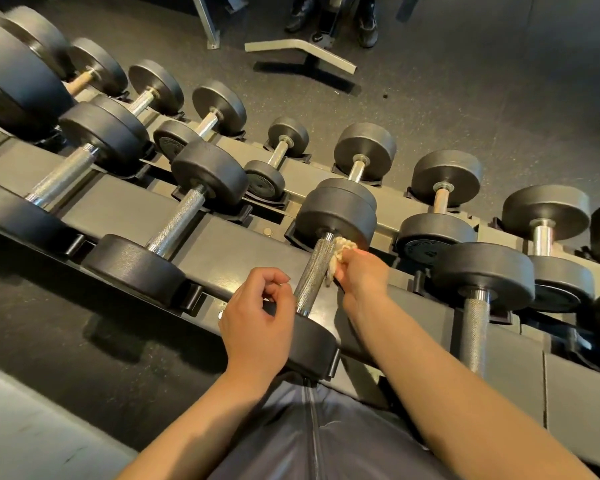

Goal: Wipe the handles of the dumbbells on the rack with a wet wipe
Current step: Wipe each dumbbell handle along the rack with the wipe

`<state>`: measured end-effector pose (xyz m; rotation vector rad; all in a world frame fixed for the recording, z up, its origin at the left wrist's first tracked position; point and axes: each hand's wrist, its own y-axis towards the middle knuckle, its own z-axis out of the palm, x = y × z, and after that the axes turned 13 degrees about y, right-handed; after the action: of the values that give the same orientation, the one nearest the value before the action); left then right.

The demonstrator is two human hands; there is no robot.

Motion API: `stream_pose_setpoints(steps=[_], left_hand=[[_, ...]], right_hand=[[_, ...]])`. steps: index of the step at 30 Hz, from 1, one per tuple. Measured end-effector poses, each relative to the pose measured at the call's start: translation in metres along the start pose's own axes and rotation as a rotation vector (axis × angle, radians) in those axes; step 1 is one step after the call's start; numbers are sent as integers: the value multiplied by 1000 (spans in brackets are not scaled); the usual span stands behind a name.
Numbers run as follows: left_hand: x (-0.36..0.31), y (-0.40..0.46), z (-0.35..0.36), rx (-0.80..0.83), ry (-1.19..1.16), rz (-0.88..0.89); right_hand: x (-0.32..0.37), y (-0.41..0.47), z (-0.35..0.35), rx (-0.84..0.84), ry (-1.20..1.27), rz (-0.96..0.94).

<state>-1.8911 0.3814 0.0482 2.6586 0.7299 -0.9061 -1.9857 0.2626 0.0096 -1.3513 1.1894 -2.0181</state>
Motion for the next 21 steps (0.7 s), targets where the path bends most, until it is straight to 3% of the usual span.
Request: stream_pose_setpoints(steps=[4, 14, 17, 19, 21], left_hand=[[-1, 0, 0, -17, -12, 8], [-3, 0, -1, -56, -15, 26], [-2, 0, 0, -43, -3, 18], [-3, 0, -1, -28, 3, 16], [-7, 0, -3, -43, -14, -5]], right_hand=[[6, -8, -1, 38, -52, 21], [-9, -40, -33, 392, -964, -33], [-8, -45, -36, 478, -1118, -83], [1, -46, -36, 537, -1147, -189], [14, -46, -28, 543, -1168, -551]])
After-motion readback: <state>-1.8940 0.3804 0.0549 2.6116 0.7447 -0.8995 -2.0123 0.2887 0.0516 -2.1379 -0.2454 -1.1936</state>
